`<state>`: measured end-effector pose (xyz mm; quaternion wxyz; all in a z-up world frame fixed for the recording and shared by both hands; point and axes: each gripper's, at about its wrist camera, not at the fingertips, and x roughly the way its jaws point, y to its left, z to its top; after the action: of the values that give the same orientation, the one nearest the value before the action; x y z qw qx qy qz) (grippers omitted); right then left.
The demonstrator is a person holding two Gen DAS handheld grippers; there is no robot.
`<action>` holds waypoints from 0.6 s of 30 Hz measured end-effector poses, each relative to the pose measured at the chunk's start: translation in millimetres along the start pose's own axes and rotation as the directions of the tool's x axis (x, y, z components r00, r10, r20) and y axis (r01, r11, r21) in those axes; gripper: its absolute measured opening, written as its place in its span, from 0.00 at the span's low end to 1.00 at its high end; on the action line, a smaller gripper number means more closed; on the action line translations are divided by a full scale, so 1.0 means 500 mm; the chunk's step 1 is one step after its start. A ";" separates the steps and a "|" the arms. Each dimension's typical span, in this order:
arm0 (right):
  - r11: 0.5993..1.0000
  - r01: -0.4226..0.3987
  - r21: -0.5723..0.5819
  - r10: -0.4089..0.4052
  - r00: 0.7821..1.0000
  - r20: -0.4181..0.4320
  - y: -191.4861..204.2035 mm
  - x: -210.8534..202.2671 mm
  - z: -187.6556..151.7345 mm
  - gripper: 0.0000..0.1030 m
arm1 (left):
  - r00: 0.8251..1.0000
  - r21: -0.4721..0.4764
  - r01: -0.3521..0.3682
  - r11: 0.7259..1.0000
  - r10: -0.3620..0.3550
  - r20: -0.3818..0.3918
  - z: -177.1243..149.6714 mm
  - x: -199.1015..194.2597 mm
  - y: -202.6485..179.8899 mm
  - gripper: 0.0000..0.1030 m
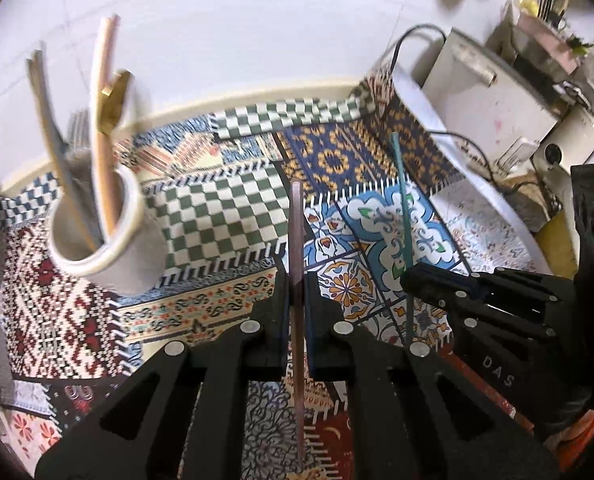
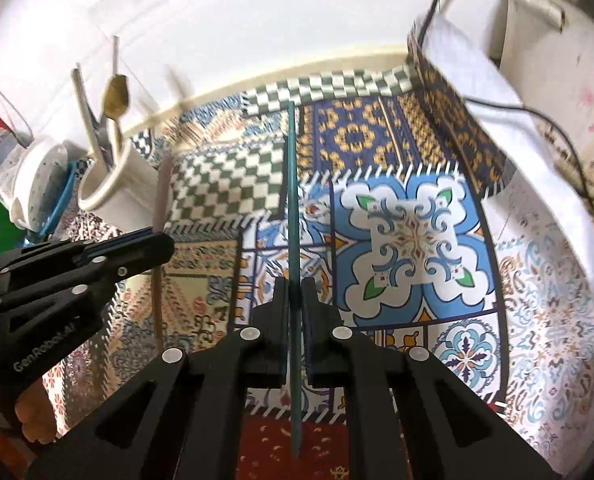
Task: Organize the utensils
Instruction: 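Lift both chopsticks and carry them over the white cup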
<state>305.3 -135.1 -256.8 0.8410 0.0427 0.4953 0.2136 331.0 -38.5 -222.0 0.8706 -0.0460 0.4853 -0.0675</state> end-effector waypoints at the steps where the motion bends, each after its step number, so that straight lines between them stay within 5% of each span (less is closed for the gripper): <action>1: 1.000 -0.001 -0.004 0.001 1.000 0.008 0.003 -0.006 0.001 0.05 | 1.000 -0.005 0.000 1.000 0.000 0.011 -0.002 -0.012 0.002 0.05; 18: 0.993 -0.041 -0.114 0.059 0.985 0.161 0.103 -0.117 0.044 0.05 | 0.968 -0.087 -0.030 0.996 0.050 0.245 -0.003 -0.224 0.069 0.05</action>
<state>283.4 -109.1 -183.5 0.8743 0.0262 0.4107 0.2574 274.0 13.5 -133.7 0.9228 -0.0801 0.3762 -0.0235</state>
